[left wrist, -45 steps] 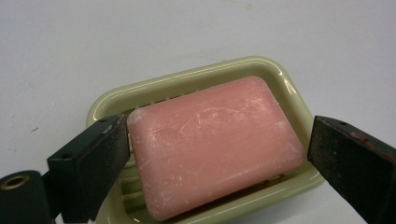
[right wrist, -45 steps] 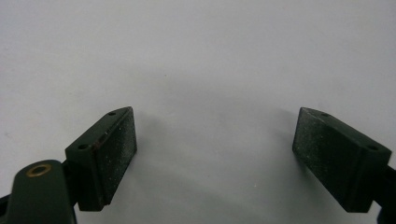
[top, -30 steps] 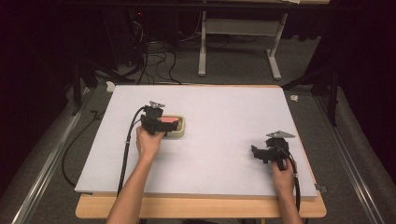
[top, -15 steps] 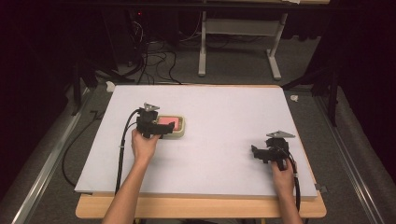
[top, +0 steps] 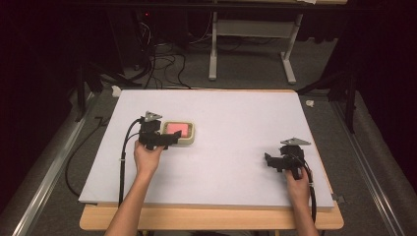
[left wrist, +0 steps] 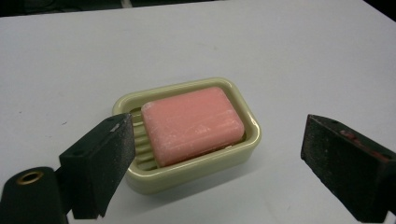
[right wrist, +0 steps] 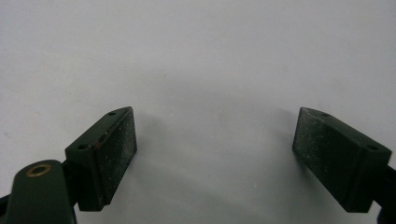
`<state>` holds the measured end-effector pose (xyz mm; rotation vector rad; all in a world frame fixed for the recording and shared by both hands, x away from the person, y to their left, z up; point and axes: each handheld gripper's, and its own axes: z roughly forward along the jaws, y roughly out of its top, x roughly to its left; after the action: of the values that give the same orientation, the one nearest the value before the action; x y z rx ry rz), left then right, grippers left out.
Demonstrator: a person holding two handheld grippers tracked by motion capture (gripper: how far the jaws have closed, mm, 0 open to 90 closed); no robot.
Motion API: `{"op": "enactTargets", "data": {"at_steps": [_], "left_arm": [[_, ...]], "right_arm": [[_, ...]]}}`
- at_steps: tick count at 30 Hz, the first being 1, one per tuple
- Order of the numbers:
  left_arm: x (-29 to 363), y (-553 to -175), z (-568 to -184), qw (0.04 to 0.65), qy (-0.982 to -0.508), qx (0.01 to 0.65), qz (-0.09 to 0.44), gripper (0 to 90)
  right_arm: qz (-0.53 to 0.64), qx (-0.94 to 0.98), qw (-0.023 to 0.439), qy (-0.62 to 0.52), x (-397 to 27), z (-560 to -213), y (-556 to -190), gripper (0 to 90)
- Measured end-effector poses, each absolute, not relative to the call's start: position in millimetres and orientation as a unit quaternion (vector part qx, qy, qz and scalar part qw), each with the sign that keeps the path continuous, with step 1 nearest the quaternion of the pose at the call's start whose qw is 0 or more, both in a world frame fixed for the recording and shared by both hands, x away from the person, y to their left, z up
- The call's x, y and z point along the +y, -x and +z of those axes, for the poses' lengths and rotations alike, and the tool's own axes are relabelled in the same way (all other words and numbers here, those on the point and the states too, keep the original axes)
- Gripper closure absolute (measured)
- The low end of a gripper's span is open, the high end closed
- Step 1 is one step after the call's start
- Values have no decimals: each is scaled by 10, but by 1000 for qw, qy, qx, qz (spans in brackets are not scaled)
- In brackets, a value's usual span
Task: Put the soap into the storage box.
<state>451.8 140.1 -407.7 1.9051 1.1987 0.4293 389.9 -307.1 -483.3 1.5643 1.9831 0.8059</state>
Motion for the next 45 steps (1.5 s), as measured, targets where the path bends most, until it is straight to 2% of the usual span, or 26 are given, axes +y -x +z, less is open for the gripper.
{"op": "enactTargets", "data": {"at_steps": [23, 45], "left_arm": [[1451, -4252, -4035, 408, -763, 467, 186, 139], [1577, -4033, -4091, 418, -758, 469, 176, 143]], "right_arm": [[295, 726, 243, -572, -3070, -4833, -3898, 142], [295, 726, 243, -572, -3070, -4833, -3898, 142]]}}
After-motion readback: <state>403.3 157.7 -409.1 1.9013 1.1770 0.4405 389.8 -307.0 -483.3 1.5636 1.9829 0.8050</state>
